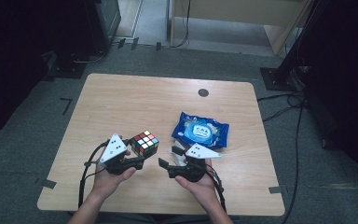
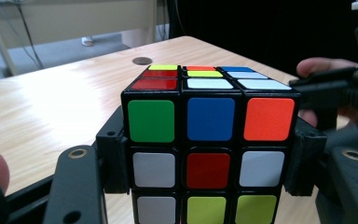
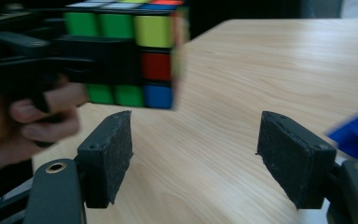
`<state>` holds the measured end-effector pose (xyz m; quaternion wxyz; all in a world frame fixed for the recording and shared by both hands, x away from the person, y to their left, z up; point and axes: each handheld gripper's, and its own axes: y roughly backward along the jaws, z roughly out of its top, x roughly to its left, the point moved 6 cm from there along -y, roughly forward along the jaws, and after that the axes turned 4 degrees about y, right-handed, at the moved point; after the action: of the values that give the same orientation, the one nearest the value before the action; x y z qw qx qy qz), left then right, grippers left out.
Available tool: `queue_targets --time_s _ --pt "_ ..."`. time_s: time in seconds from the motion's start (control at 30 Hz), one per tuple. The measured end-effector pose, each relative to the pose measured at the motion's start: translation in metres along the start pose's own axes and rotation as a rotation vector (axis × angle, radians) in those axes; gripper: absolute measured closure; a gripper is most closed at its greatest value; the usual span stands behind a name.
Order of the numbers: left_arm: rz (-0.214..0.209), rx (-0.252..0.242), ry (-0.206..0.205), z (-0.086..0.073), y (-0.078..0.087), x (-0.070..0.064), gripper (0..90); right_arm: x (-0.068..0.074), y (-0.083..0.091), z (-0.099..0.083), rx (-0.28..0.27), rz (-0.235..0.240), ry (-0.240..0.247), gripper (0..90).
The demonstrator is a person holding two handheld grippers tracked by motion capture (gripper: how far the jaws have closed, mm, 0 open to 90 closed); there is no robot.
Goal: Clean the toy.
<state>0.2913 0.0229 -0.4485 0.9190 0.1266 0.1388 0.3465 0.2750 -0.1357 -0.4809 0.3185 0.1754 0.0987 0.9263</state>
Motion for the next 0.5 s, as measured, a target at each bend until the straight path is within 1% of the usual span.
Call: queue_targets --time_s 0.07,0.13,0.2,0.3,0.4,0.43,0.5 --pt "-0.01 0.0 0.024 0.001 -0.001 -0.001 34.5 0.012 -0.005 0.002 -0.007 0.013 0.031 25.7" --pt "-0.019 0.0 0.031 0.001 -0.001 -0.002 34.5 0.022 -0.007 0.004 -0.014 0.019 0.053 24.6" --pt "-0.026 0.001 0.036 0.001 -0.001 -0.004 34.5 0.027 -0.008 0.007 -0.025 0.011 0.066 24.4" --pt "-0.034 0.003 0.038 0.001 -0.002 -0.006 34.5 0.032 -0.008 0.011 -0.045 0.0 0.07 24.4" --pt "-0.034 0.003 0.041 0.0 -0.004 -0.007 34.5 0.035 -0.009 0.012 -0.049 -0.009 0.076 24.2" --pt "-0.035 0.003 0.043 0.0 -0.004 -0.007 34.5 0.035 -0.009 0.012 -0.051 -0.019 0.081 24.4" --pt "-0.042 0.004 0.047 0.0 -0.004 -0.008 34.5 0.036 -0.011 0.011 -0.048 -0.025 0.071 24.7"
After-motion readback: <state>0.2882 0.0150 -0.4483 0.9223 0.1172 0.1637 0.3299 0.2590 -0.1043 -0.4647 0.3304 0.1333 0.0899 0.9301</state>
